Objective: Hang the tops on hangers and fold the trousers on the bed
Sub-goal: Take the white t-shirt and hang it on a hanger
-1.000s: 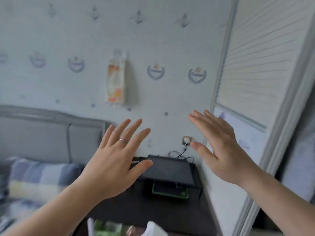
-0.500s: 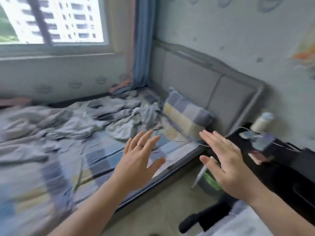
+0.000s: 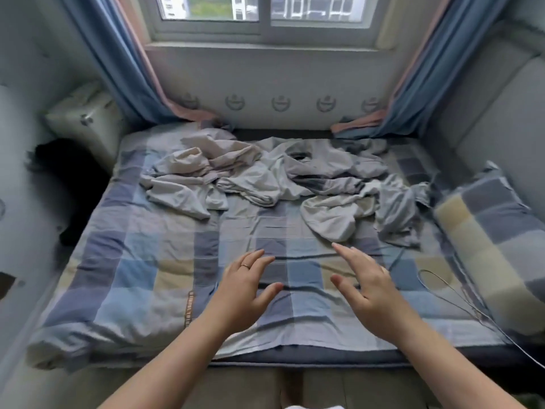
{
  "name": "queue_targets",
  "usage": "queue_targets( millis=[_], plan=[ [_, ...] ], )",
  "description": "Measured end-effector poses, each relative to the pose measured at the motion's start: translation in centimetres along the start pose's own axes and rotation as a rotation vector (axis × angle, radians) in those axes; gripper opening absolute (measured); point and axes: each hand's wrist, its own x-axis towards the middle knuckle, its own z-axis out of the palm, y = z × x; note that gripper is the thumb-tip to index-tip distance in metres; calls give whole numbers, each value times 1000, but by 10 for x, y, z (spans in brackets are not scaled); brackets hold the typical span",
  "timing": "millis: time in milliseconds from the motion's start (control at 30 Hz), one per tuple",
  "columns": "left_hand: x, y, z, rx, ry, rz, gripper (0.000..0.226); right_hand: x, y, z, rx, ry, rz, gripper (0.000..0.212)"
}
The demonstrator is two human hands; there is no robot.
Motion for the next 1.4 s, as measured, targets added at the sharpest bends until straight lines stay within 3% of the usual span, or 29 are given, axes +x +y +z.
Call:
queue_targets(
  millis=[267, 467, 700, 867, 1167, 1300, 1400],
  plan=[
    [71, -57, -7, -77, 20, -241, 56, 145, 18, 37, 66, -273, -41, 57],
    [101, -130, -26, -92, 27, -351, 54, 214, 4, 80, 53, -360, -44, 56],
    [144, -258, -49, -99, -7, -433, 49, 302, -29, 170, 37, -428, 22, 56],
    [195, -388, -12, -56, -56, -451, 49, 389, -17, 288, -67, -475, 25, 58],
    [329, -623, 113, 215, -96, -447, 66, 577, 40, 523, -182, -363, -135, 67],
    [391, -686, 133, 259, 116, -485, 82, 648, 35, 599, -260, -159, -271, 83],
    [424, -717, 132, 289, 263, -478, 83, 681, 22, 643, -369, -121, -289, 89]
  ],
)
